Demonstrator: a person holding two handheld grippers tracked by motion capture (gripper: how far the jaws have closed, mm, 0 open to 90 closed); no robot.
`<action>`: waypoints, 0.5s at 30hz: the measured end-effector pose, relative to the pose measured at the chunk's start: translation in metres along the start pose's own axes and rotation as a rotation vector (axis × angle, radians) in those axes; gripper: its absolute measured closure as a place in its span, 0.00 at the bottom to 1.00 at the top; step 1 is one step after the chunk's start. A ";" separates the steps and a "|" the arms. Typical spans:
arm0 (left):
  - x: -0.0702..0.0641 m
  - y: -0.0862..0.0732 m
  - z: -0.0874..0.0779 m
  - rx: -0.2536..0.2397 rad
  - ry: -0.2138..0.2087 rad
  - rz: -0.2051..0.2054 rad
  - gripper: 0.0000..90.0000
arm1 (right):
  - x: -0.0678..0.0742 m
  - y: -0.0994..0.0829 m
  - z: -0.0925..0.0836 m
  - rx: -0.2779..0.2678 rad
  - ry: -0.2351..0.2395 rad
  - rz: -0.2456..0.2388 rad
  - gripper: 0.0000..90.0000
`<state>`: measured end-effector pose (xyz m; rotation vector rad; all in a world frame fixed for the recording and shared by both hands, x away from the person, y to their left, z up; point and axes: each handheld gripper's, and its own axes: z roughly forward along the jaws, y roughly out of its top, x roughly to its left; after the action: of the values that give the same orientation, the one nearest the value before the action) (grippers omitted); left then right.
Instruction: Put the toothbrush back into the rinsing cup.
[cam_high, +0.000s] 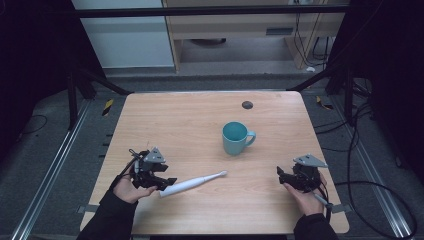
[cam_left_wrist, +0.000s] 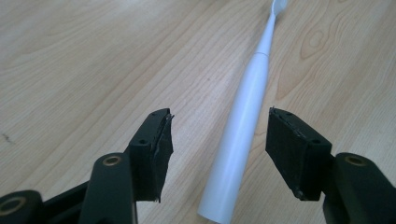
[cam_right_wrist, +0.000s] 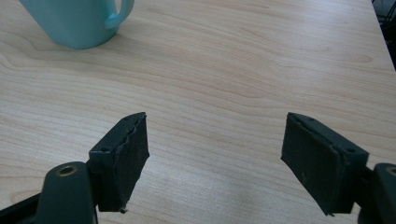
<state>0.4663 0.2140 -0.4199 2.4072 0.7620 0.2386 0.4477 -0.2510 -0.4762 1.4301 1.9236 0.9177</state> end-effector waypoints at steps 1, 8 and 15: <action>0.000 0.000 0.000 0.000 0.000 0.000 0.45 | 0.000 0.000 0.000 0.002 0.001 0.000 0.25; 0.000 0.006 0.012 0.071 -0.046 0.033 0.47 | -0.001 0.000 0.001 0.007 0.000 -0.006 0.25; -0.001 0.009 0.024 0.139 -0.070 0.071 0.48 | -0.001 0.000 0.001 0.013 0.000 -0.010 0.25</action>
<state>0.4779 0.1952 -0.4339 2.5618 0.6827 0.1323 0.4488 -0.2516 -0.4771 1.4271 1.9388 0.9021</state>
